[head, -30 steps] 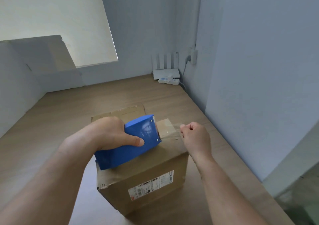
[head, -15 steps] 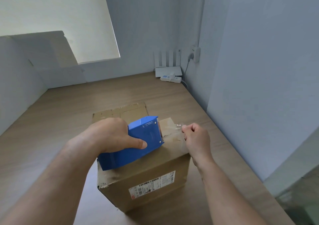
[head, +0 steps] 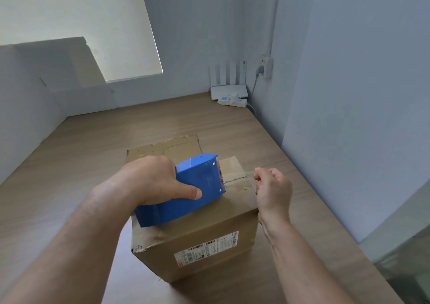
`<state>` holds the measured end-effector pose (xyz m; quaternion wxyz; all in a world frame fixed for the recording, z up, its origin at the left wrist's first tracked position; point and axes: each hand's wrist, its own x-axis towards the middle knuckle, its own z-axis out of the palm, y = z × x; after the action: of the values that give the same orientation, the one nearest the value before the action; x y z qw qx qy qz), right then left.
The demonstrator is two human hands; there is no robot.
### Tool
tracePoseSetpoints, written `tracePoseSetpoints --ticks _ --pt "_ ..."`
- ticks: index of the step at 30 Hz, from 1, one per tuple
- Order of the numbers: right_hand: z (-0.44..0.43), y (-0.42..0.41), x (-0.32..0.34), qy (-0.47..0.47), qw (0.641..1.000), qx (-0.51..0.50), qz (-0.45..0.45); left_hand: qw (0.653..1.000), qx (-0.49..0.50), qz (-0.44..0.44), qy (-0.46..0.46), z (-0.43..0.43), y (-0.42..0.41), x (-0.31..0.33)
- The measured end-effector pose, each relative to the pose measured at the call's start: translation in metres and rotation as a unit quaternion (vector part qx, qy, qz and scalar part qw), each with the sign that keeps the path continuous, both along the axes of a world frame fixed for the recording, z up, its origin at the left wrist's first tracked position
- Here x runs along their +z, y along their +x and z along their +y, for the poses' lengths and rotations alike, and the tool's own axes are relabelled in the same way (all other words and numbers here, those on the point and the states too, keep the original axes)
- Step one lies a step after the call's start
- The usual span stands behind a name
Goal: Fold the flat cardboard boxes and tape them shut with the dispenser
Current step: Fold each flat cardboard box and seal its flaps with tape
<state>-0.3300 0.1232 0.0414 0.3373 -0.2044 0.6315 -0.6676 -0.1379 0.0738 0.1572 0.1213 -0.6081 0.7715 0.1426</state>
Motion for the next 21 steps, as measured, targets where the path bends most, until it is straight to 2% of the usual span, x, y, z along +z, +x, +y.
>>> tracePoseSetpoints --ticks 7,13,16,21 --pt "-0.011 -0.004 -0.005 0.067 0.997 0.014 -0.030 1.000 0.000 -0.027 -0.014 0.005 -0.013 0.008" --pt "-0.009 -0.006 -0.007 0.101 0.989 0.103 -0.040 0.999 0.024 -0.022 -0.004 0.006 -0.013 0.009" --pt "-0.006 -0.008 -0.001 0.127 0.977 0.168 -0.030 0.999 0.038 -0.003 0.013 0.003 -0.009 0.006" --pt "-0.014 -0.016 -0.008 0.172 0.970 0.172 0.000 0.999 0.045 0.005 0.011 0.002 -0.008 0.005"
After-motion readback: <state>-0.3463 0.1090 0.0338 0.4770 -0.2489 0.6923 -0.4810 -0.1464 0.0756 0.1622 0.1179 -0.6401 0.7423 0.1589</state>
